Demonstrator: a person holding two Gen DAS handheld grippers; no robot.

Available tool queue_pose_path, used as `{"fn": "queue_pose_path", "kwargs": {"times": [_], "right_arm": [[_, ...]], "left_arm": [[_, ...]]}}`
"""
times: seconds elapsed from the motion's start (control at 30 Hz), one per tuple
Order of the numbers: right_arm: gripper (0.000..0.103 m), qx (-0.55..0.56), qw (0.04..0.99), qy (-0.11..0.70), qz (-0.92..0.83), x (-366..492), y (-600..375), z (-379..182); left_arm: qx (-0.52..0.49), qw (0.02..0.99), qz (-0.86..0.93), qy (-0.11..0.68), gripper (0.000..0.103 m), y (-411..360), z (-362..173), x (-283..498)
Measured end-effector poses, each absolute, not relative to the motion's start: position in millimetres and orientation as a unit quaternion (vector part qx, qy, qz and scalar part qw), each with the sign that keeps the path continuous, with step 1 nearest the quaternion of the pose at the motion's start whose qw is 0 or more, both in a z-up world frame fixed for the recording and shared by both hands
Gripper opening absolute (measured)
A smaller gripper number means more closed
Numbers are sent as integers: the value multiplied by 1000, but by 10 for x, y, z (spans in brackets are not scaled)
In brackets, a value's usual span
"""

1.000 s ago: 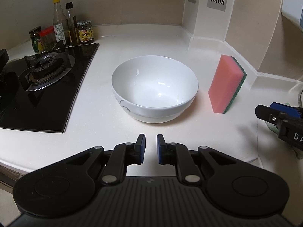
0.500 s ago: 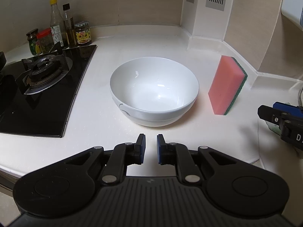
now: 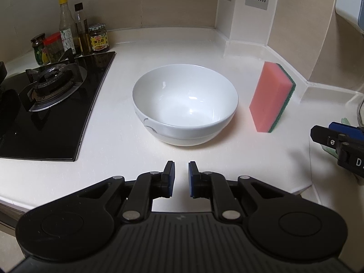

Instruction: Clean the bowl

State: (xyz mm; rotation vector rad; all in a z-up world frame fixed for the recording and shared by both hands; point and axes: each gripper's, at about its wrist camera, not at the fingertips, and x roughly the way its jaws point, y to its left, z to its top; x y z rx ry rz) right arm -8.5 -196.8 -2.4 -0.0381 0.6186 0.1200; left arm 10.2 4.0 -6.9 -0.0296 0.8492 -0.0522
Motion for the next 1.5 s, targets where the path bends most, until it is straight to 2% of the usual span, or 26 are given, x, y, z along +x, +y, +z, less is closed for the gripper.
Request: {"fn": "queue_pose_path", "kwargs": {"times": [1.1,1.5], "right_arm": [[33,6,946,323,-35,58,-1463,33],[33,-12,956,288,-63,173,-1339,237]], "left_arm": [[27,901,-111,418,14,530,33,510],[34,897,-136,418,14,687,-14,563]]}}
